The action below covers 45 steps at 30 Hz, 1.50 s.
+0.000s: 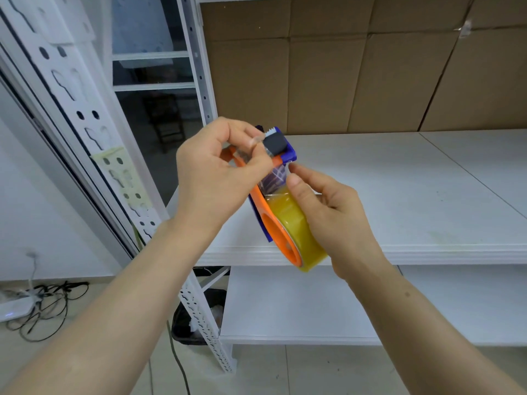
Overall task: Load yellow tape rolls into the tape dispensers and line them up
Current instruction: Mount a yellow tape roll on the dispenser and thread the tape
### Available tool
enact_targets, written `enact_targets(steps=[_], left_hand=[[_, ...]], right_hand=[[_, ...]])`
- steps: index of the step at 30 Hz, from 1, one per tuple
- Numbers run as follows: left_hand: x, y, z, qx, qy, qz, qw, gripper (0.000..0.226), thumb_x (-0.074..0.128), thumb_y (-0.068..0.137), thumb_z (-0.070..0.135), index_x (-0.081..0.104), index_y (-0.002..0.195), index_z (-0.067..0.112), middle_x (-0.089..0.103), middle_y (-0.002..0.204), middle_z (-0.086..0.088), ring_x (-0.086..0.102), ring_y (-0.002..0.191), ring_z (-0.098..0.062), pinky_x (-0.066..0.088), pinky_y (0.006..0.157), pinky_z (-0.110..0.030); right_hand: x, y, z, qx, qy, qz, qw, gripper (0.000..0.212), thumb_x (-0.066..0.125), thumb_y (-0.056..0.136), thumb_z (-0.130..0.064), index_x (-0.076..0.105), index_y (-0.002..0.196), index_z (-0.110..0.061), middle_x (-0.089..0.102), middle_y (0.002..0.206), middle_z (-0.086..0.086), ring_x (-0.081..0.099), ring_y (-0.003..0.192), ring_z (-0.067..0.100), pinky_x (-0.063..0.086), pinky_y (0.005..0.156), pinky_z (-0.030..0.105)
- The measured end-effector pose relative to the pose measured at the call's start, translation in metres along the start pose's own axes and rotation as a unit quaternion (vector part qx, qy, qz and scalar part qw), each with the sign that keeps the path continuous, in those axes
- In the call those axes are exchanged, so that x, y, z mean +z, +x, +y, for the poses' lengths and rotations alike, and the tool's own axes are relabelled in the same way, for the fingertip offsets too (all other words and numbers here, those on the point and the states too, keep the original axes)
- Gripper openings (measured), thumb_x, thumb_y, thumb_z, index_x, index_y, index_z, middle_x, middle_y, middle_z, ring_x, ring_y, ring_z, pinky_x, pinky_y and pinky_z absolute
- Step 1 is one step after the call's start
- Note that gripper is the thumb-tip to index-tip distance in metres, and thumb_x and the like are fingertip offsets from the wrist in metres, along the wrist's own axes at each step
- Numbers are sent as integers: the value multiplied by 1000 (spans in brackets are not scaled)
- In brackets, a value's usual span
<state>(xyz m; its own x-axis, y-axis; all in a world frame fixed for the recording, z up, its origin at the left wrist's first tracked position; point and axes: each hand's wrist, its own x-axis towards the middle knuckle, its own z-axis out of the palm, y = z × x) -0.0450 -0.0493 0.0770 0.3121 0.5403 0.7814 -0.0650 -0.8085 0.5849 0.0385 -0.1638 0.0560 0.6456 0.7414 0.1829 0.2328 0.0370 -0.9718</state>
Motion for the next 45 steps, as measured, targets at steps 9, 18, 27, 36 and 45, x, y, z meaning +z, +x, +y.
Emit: enact_targets(steps=[9,18,27,36,45], left_hand=[[-2,-4,-1,79,92,-17,992,12,60,84,12,63,80,1,68,90,-3,63,85,-12,56,71,-36],[-1,-6,1,135,161,1,978,13,57,85,12,59,78,1,65,88,-6,58,83,-13,52,65,-30],[-1,-2,3,90,119,1,989,12,58,87,14,59,83,2,59,99,10,59,92,-8,48,67,-12],[-4,-2,4,90,122,-27,988,13,59,89,15,64,85,4,60,98,13,58,91,5,47,76,-10],[-2,-4,11,66,155,-11,986,19,61,89,25,68,85,8,71,83,-2,65,79,-13,54,67,-30]], right_hand=[[4,-4,5,-76,-110,-2,991,43,41,96,-38,33,136,-49,69,103,-5,63,93,20,52,87,43],[8,-13,5,-70,-91,24,993,19,47,90,-48,36,106,-44,67,73,8,65,70,33,54,67,52],[10,-19,9,-128,-44,-5,991,13,46,87,-47,46,95,-56,67,89,-11,66,75,32,55,68,51],[5,-12,8,-117,-29,-10,993,27,52,93,-29,61,116,-39,63,90,-32,61,92,-3,52,88,27],[1,-11,3,-38,-44,-41,997,34,44,94,-36,56,125,-32,58,83,-31,59,77,-6,49,71,13]])
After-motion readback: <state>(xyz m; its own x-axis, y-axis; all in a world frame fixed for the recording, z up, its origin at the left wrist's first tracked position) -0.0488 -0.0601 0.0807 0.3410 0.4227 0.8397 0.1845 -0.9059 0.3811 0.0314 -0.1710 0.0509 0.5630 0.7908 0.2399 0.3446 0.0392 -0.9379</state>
